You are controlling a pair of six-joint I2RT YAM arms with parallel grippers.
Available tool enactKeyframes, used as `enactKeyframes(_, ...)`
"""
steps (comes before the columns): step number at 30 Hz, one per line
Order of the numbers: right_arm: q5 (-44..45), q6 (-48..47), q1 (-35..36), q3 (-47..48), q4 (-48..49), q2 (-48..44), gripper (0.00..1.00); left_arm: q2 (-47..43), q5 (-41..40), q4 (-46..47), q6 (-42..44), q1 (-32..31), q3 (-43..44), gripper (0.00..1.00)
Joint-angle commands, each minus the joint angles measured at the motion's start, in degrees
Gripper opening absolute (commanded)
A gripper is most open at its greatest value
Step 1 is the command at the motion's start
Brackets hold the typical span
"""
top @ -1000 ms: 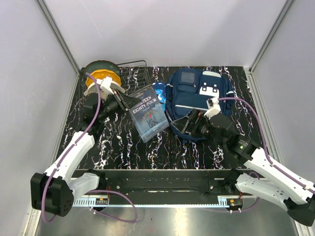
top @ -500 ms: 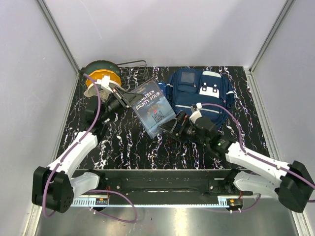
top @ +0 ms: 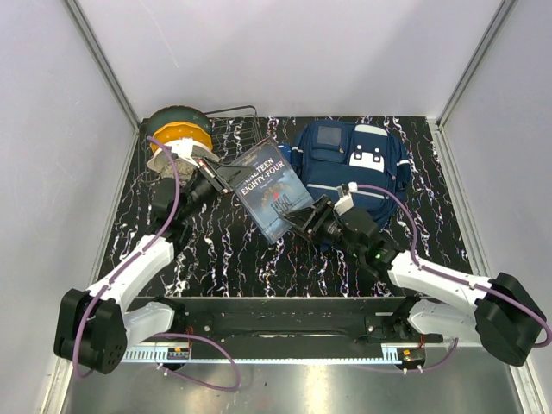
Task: Pack the student bag
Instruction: Pick up the book from the center of the board.
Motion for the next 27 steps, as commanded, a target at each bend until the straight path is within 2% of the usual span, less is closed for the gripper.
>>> enactKeyframes(1, 1.7, 1.1, -1.3, -2.8, 13.8, -2.3, 0.53, -0.8, 1.3, 9.1, -3.5, -0.7, 0.1, 0.0)
enactKeyframes(3, 2.3, 1.3, -1.8, -4.5, 15.1, -4.1, 0.45, -0.2, 1.9, 9.2, -3.6, -0.9, -0.1, 0.0)
enactKeyframes(5, 2.3, 0.3, -2.1, -4.9, 15.4, -5.3, 0.46, 0.0, 2.0, 10.0, -4.2, -1.1, -1.1, 0.0)
enactKeyframes(7, 2.3, -1.6, -2.2, -4.3, 14.6, -6.8, 0.54, 0.1, 1.6, 10.7, -4.8, -1.4, -1.9, 0.0)
enactKeyframes(10, 2.3, -2.8, -2.2, -4.0, 14.5, -8.0, 0.73, 0.8, 1.4, 11.7, -5.9, -2.0, -2.4, 0.0)
enactKeyframes(11, 2.3, -3.0, -2.2, -3.9, 14.8, -8.0, 0.74, 1.1, 1.4, 12.4, -6.2, -2.4, -2.7, 0.0)
enactKeyframes(16, 2.0, -3.9, -2.2, -3.8, 17.7, -7.6, 0.61, 2.5, 0.1, 14.9, -7.9, -5.0, -4.7, 0.0)
enactKeyframes(19, 2.2, -3.9, -2.2, -4.3, 19.2, -7.6, 0.49, 2.7, 0.1, 15.2, -8.1, -5.3, -5.2, 0.0)
enactKeyframes(20, 2.3, -3.8, -2.2, -4.6, 19.8, -7.8, 0.41, 2.7, 0.2, 15.0, -7.9, -5.3, -5.2, 0.0)
enactKeyframes(21, 2.3, -3.8, -2.2, -4.9, 20.5, -8.1, 0.38, 2.7, 0.0, 14.7, -7.7, -5.3, -5.0, 0.0)
enactKeyframes(22, 2.3, -3.8, -2.2, -5.1, 20.6, -8.4, 0.41, 2.6, 0.0, 14.5, -7.7, -5.3, -5.1, 0.0)
enactKeyframes(23, 2.3, -3.9, -2.2, -5.1, 20.5, -8.7, 0.53, 2.6, 0.0, 14.3, -7.6, -5.2, -5.1, 0.0)
enactKeyframes(24, 2.3, -4.4, -2.2, -5.1, 20.2, -9.2, 0.75, 2.6, 0.0, 14.3, -7.6, -5.3, -5.1, 0.0)
enactKeyframes(27, 3.7, -5.3, -2.3, -5.1, 19.6, -10.5, 0.8, 2.7, 0.2, 14.5, -7.8, -5.4, -5.3, 0.0)
